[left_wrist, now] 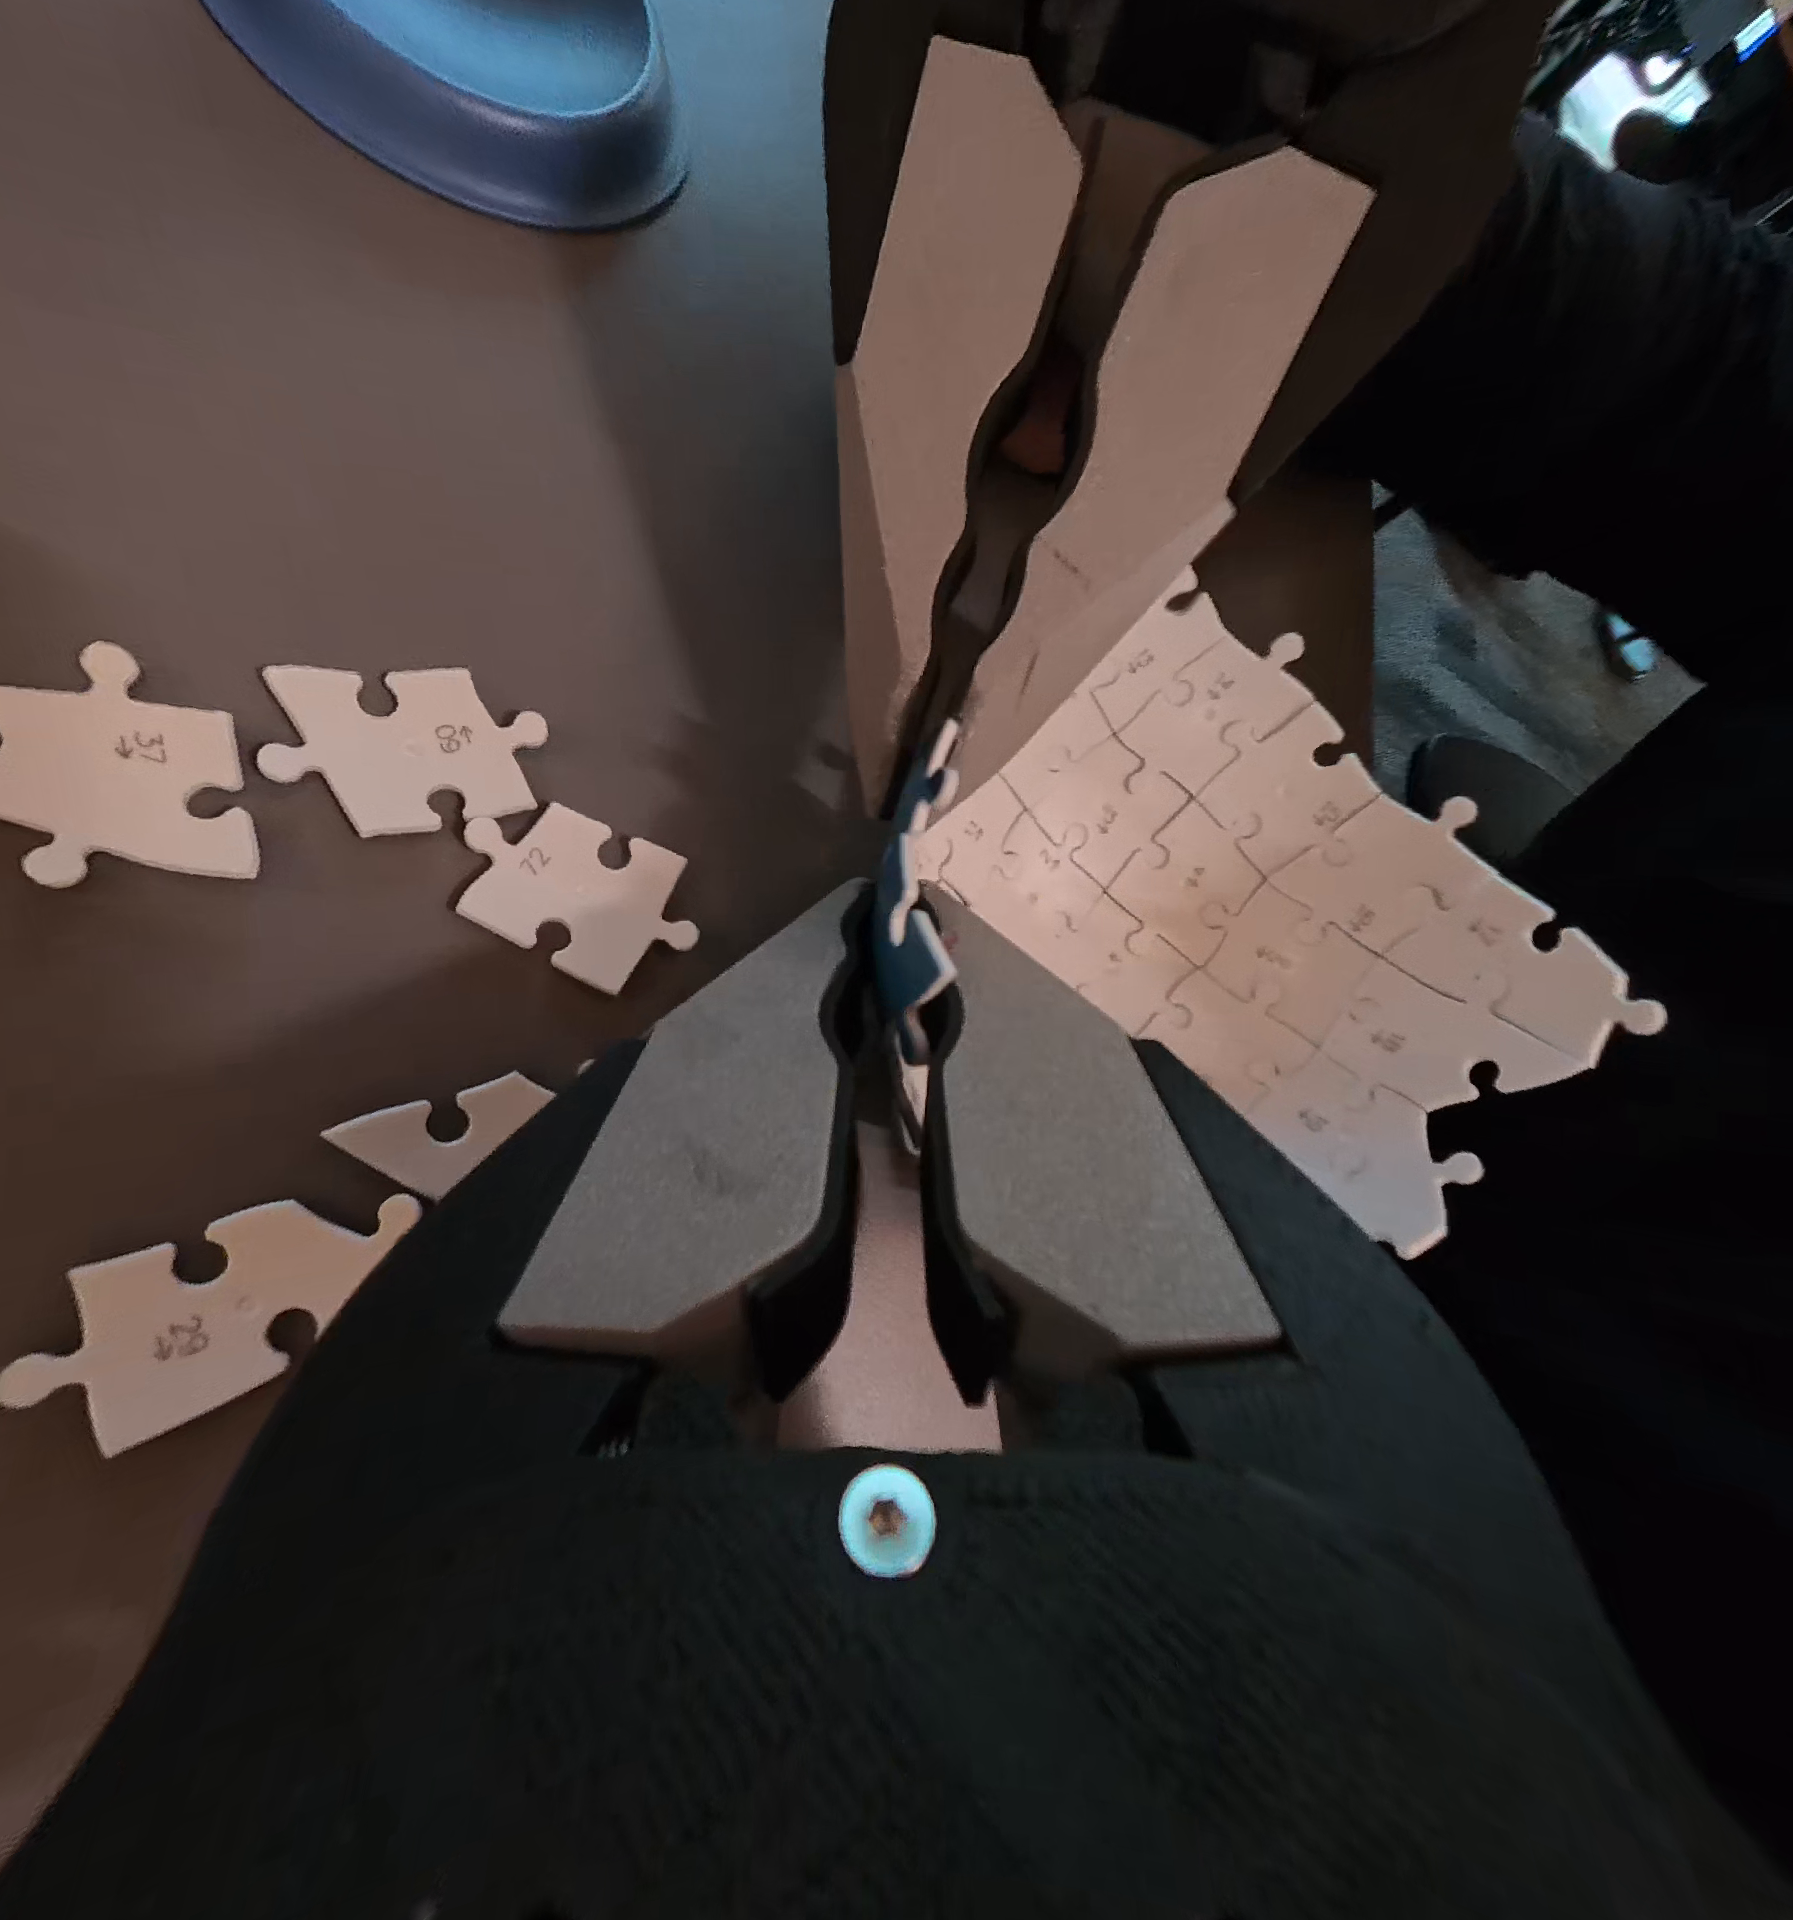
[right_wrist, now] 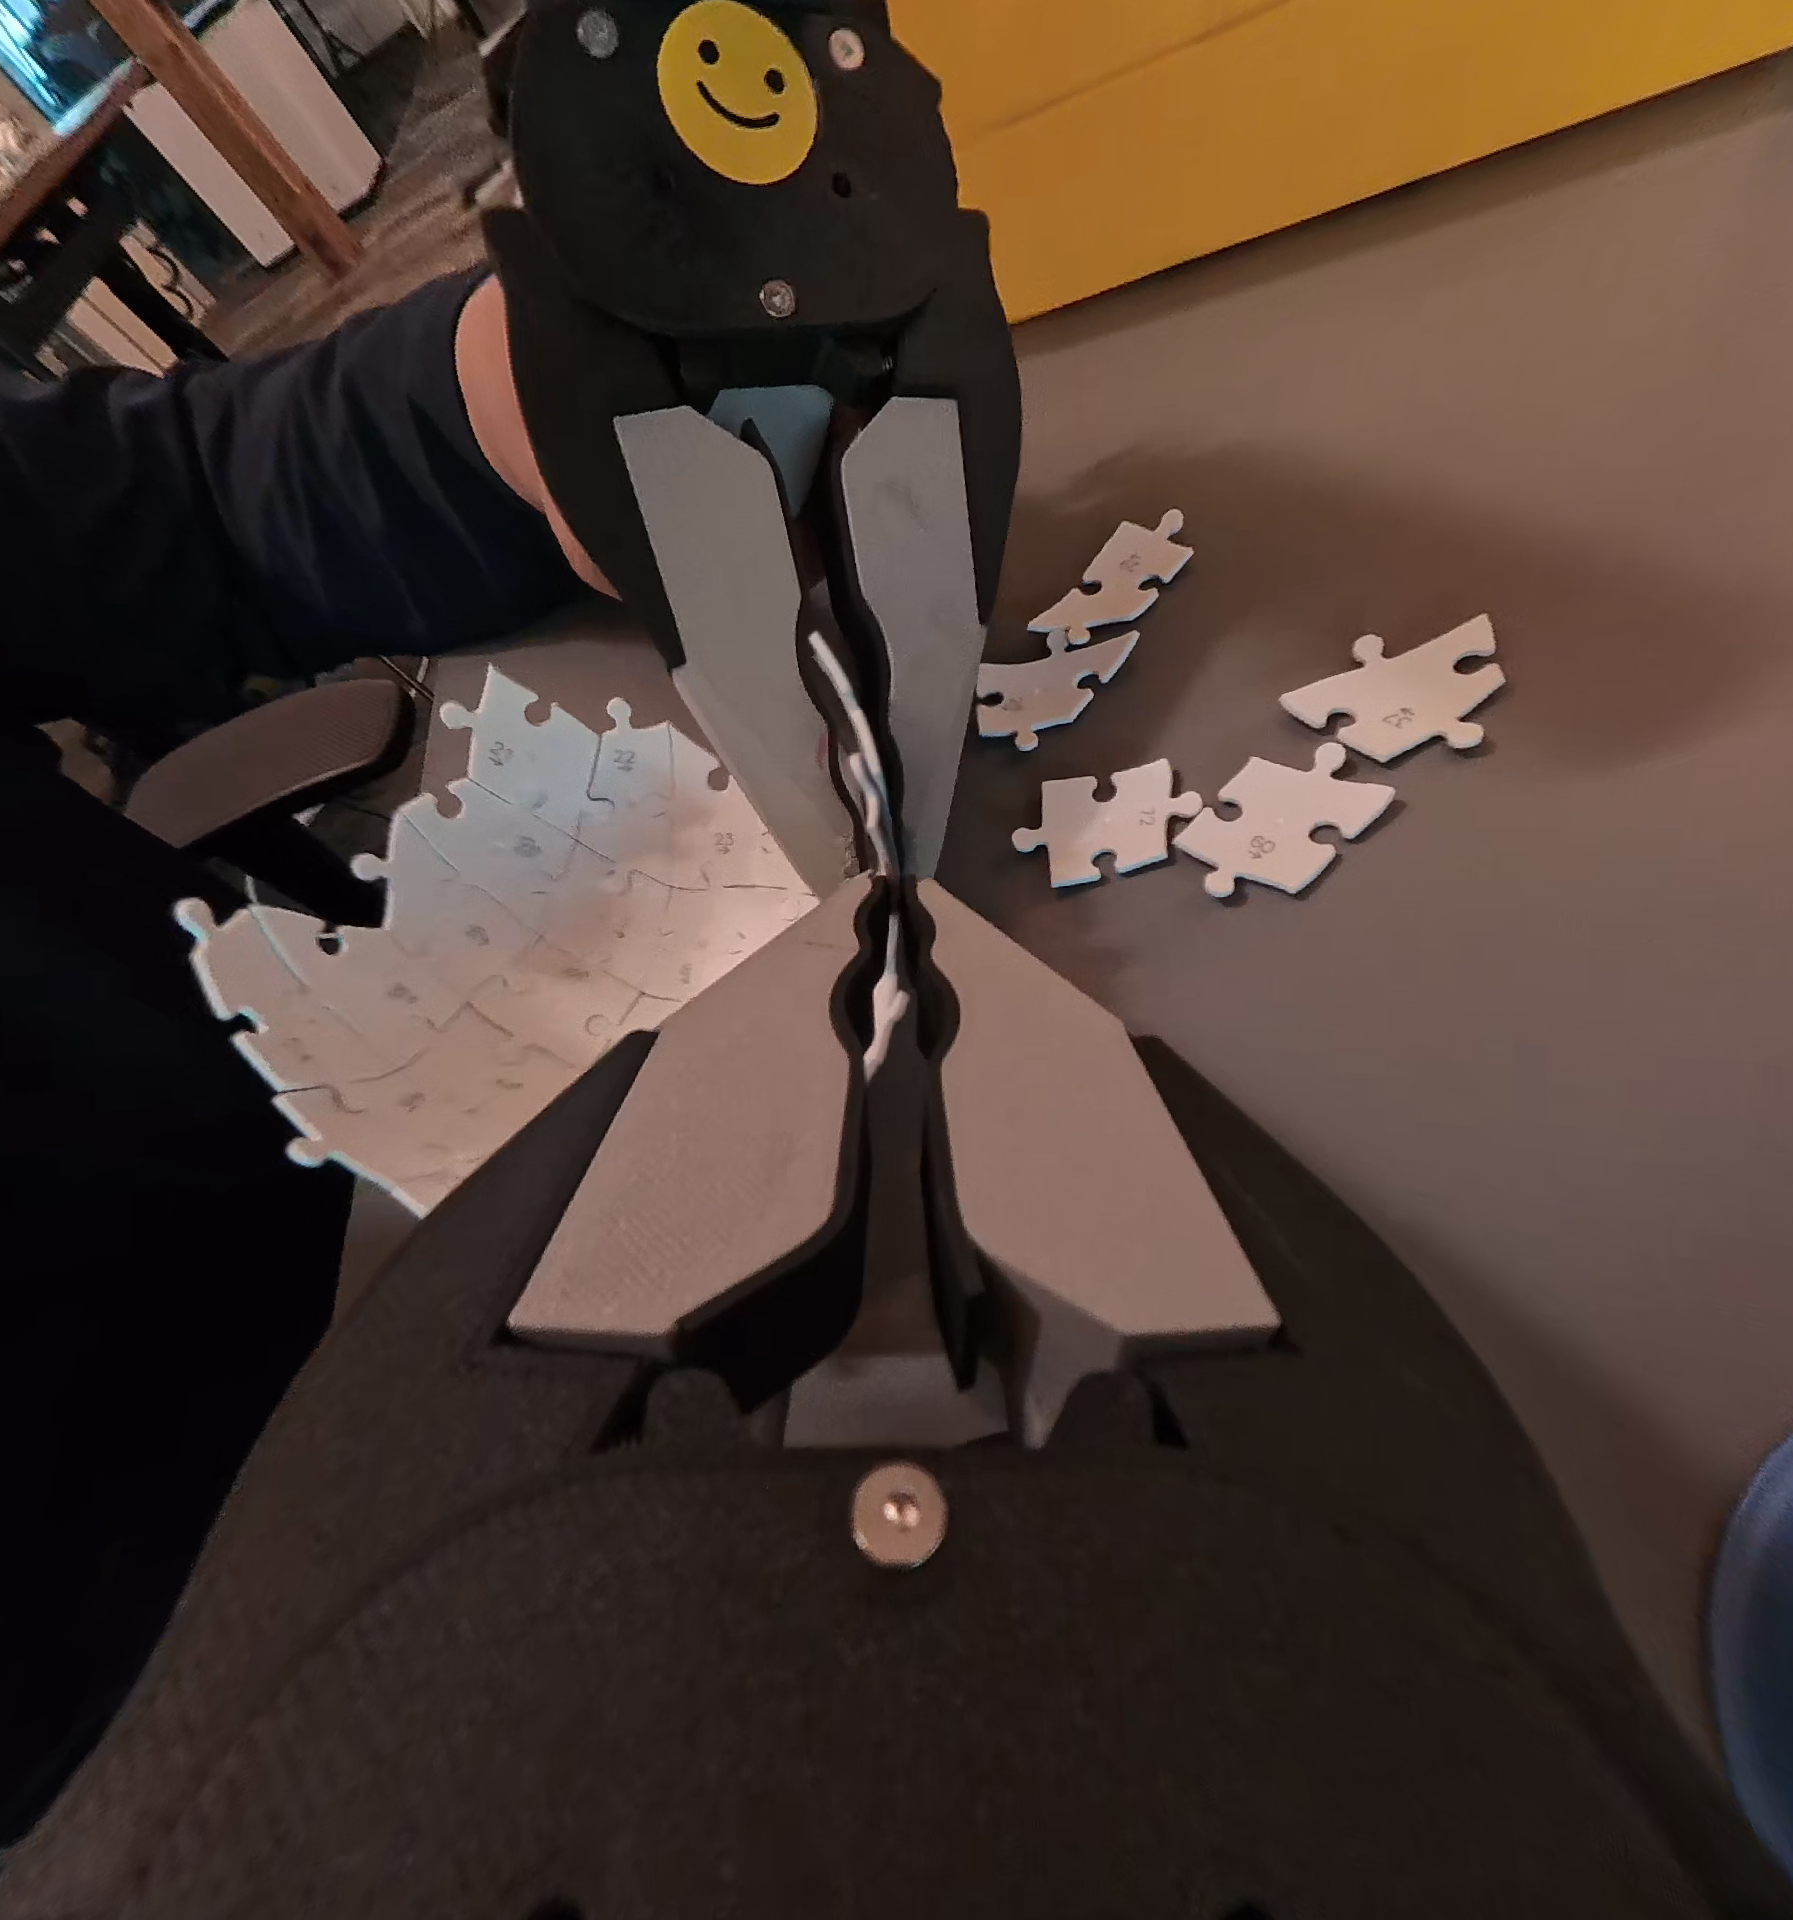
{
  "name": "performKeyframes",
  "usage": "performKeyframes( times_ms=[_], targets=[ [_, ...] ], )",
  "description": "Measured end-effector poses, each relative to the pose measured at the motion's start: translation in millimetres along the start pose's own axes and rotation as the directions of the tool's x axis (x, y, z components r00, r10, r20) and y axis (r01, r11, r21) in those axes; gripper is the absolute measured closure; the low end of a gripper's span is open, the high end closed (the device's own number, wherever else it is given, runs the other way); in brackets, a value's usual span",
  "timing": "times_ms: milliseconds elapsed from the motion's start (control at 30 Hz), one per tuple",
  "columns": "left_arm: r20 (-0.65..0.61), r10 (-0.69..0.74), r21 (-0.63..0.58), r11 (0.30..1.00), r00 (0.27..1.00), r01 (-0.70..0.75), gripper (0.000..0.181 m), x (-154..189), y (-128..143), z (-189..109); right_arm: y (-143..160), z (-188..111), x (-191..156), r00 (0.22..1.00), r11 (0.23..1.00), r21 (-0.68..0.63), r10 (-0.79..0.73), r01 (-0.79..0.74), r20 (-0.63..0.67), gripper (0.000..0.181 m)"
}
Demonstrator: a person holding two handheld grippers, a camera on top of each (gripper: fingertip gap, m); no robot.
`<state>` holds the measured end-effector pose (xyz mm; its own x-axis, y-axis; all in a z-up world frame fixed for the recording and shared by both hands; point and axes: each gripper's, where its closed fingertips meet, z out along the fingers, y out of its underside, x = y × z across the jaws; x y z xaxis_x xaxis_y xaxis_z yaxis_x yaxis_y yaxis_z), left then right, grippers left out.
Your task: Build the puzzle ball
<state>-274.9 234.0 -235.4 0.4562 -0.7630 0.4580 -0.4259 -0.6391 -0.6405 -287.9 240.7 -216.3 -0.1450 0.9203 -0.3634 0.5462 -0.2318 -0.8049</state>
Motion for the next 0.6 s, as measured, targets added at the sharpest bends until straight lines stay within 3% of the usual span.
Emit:
performKeyframes(
  times_ms=[200,600],
  targets=[
    [0.010,0.022,-0.005,1.000,1.000,-0.022,0.180,2.0,-0.5,-1.1,0.0,-2.0,-2.8,0.996,0.999,0.000,0.054,-0.054,0.071,0.181],
    [0.020,0.053,-0.027,0.998,0.998,-0.053,0.180,5.6,1.1,-0.4,10.0,5.4,-7.8,0.988,0.985,-0.093,-0.143,0.147,0.052,0.181]
  ],
)
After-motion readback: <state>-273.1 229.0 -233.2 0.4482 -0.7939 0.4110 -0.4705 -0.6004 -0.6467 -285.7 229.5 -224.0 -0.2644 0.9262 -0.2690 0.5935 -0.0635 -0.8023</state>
